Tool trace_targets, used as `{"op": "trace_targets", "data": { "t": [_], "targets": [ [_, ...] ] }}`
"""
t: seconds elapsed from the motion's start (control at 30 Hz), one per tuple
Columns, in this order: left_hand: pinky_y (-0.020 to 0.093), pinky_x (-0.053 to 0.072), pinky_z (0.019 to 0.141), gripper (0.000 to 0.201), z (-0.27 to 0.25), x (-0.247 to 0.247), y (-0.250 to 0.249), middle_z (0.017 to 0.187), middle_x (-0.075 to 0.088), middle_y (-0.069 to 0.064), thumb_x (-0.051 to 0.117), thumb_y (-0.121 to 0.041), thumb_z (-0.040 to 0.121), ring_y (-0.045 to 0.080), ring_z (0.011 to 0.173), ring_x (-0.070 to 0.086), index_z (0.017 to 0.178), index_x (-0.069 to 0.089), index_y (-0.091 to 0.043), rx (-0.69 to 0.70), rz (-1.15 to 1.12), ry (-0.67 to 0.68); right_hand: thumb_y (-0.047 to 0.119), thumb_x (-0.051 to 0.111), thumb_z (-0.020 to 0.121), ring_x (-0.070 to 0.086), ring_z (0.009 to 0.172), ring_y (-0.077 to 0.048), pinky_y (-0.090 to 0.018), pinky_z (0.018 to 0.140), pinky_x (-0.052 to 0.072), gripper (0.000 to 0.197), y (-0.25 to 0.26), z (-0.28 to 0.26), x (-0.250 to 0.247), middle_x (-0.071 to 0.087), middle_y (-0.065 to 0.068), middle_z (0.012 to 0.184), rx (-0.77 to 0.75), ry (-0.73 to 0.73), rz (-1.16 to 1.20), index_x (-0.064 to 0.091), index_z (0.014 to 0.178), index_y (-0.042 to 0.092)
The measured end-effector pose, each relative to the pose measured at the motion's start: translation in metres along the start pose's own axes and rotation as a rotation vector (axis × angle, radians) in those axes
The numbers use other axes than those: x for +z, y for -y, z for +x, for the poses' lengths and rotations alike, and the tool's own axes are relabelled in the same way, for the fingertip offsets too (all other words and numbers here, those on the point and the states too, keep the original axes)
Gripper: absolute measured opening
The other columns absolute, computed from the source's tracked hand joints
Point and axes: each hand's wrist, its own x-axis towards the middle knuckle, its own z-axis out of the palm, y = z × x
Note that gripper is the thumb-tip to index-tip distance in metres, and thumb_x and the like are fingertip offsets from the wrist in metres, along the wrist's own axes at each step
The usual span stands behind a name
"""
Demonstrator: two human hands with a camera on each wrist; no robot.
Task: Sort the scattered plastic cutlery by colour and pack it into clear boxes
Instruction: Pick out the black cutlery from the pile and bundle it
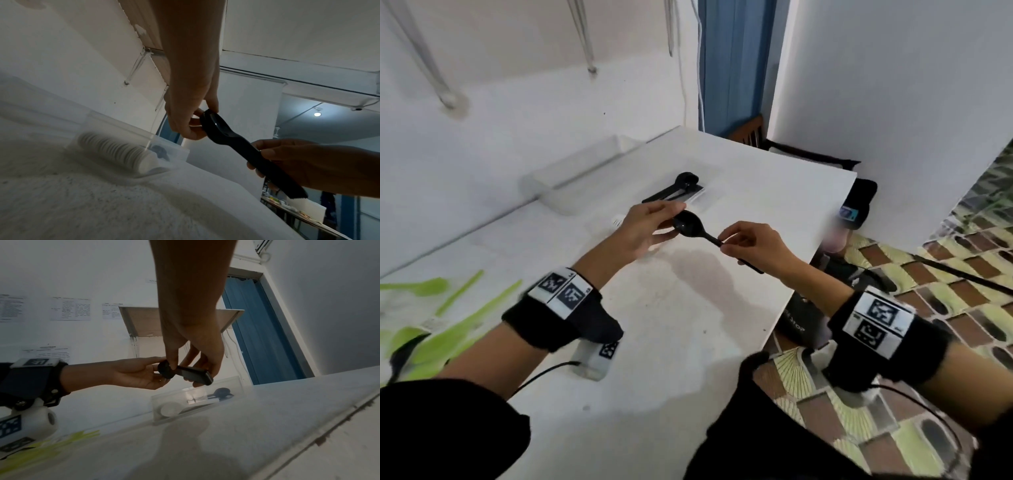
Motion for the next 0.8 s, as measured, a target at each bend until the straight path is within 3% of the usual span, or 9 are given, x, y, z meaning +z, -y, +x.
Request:
{"op": "trace_targets", "data": {
  "t": [0.17,0.3,0.47,0.57,0.67,0.73,0.8],
  "targets": [
    [0.019,0.054,0.068,0.007,0.029,-0.001,-0.001,0.086,0.065,0.0,0.061,-0.017,0.09,0.012,0.082,0.062,0.092,0.067,-0.013,-0.027,-0.017,-0.092,0.01,0.065,0.085,0.057,0.056,0.005,-0.014,0.061,0.05,0.009,-0.006,0.046,-0.01,0.065,0.007,0.075,-0.024,0.072,-0.019,0.064,0.092,0.015],
    [0.02,0.054,0.072,0.007,0.047,-0.007,-0.004,0.087,0.066,0.0,0.061,-0.017,0.09,0.013,0.084,0.062,0.091,0.068,-0.013,-0.025,-0.042,-0.161,0.011,0.064,0.085,0.058,0.066,-0.004,-0.021,0.067,0.051,0.01,-0.006,0.08,-0.015,0.065,0.006,0.077,-0.051,0.149,-0.03,0.064,0.093,0.017],
    [0.019,0.054,0.075,0.009,0.068,-0.01,-0.011,0.087,0.066,0.0,0.062,-0.018,0.089,0.012,0.083,0.063,0.093,0.067,-0.012,-0.022,-0.045,-0.252,0.014,0.065,0.084,0.06,0.077,-0.008,-0.024,0.082,0.048,0.023,-0.006,0.132,-0.022,0.064,0.007,0.084,-0.115,0.286,-0.098,0.062,0.106,0.023],
    [0.018,0.053,0.071,0.007,0.082,-0.011,-0.017,0.086,0.065,-0.002,0.061,-0.017,0.09,0.012,0.082,0.063,0.092,0.067,-0.014,-0.009,-0.056,-0.352,0.016,0.064,0.085,0.061,0.085,-0.01,-0.027,0.089,0.047,0.024,-0.002,0.162,-0.025,0.065,0.005,0.086,-0.163,0.401,-0.107,0.063,0.109,0.021],
    [0.022,0.05,0.08,0.007,0.096,-0.009,-0.024,0.086,0.064,-0.003,0.06,-0.018,0.09,0.014,0.085,0.061,0.092,0.067,-0.015,-0.016,-0.072,-0.422,0.019,0.065,0.086,0.062,0.088,-0.012,-0.028,0.082,0.051,0.023,0.006,0.189,-0.029,0.065,0.001,0.091,-0.194,0.501,-0.089,0.065,0.109,0.017],
    [0.024,0.048,0.085,0.008,0.106,-0.008,-0.03,0.09,0.063,-0.003,0.06,-0.019,0.09,0.014,0.088,0.059,0.092,0.067,-0.017,-0.021,-0.06,-0.451,0.019,0.065,0.086,0.062,0.084,-0.009,-0.023,0.071,0.052,0.019,0.009,0.207,-0.032,0.065,0.0,0.09,-0.2,0.589,-0.068,0.064,0.105,0.017],
    [0.023,0.048,0.081,0.007,0.116,-0.006,-0.036,0.093,0.062,-0.002,0.061,-0.02,0.09,0.013,0.086,0.058,0.093,0.067,-0.018,-0.019,-0.05,-0.478,0.017,0.066,0.085,0.061,0.081,-0.009,-0.021,0.068,0.053,0.014,0.012,0.224,-0.033,0.065,0.001,0.083,-0.214,0.663,-0.072,0.065,0.099,0.018]
  ]
}}
